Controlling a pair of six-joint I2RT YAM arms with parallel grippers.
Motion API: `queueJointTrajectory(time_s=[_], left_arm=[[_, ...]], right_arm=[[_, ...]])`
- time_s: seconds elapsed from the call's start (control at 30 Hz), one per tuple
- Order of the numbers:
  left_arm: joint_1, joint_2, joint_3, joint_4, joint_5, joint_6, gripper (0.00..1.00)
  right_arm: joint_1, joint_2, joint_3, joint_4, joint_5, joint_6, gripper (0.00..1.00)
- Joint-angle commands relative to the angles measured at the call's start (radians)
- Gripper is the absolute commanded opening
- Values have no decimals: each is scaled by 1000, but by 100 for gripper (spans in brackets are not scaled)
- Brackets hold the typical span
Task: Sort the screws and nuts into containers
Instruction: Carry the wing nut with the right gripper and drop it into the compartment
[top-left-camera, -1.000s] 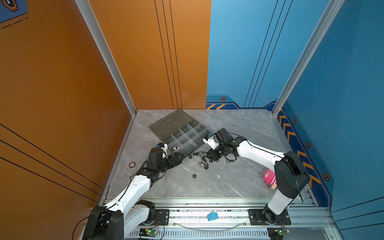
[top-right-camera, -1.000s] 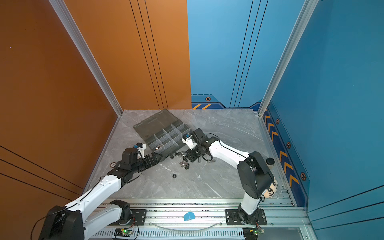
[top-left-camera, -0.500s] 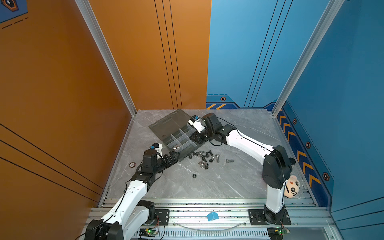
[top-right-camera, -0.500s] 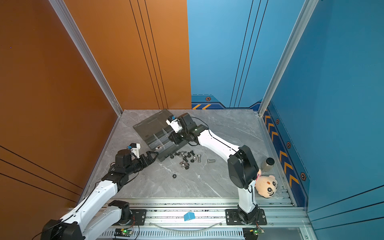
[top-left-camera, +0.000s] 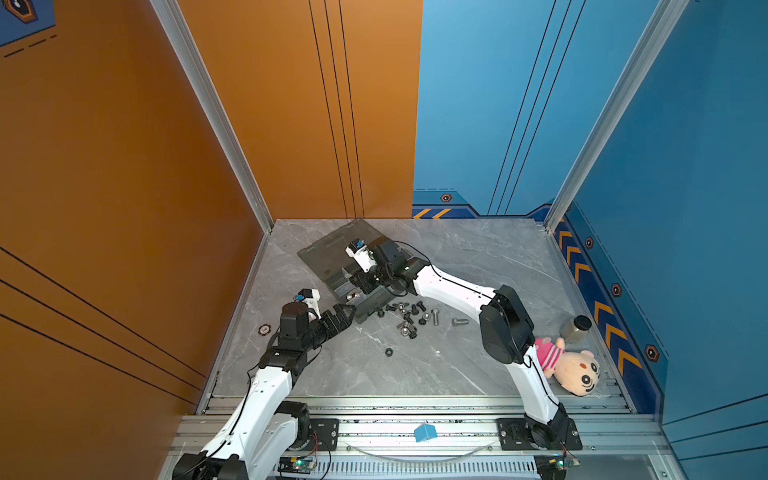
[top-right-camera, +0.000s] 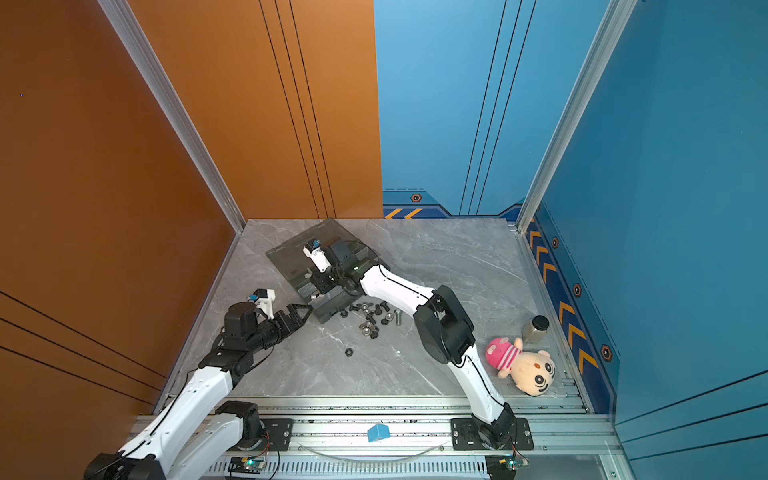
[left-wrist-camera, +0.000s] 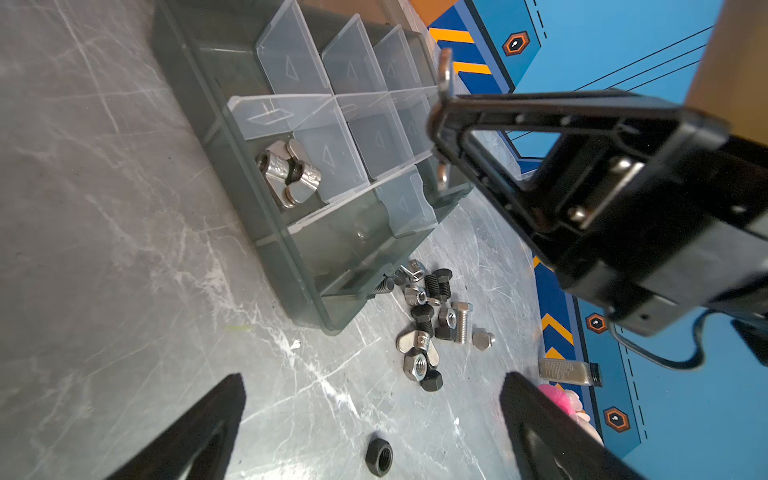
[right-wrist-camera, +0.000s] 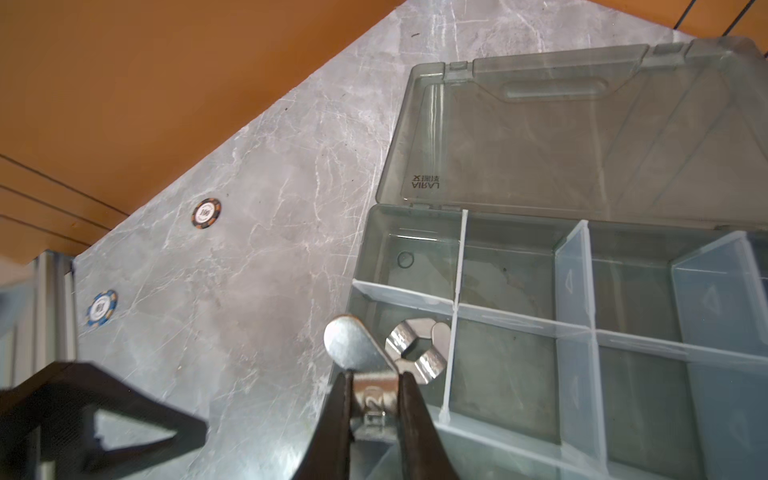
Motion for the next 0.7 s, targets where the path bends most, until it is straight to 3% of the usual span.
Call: queueJointTrajectory(time_s=[0.0, 0.67], left_arm=[[14, -13, -11, -20, 28, 18, 98], [35, 13, -4, -10, 43, 25, 98]], right_arm=[[11, 29, 34, 77, 50, 44, 0], [11, 158, 72, 123, 92, 72, 6]])
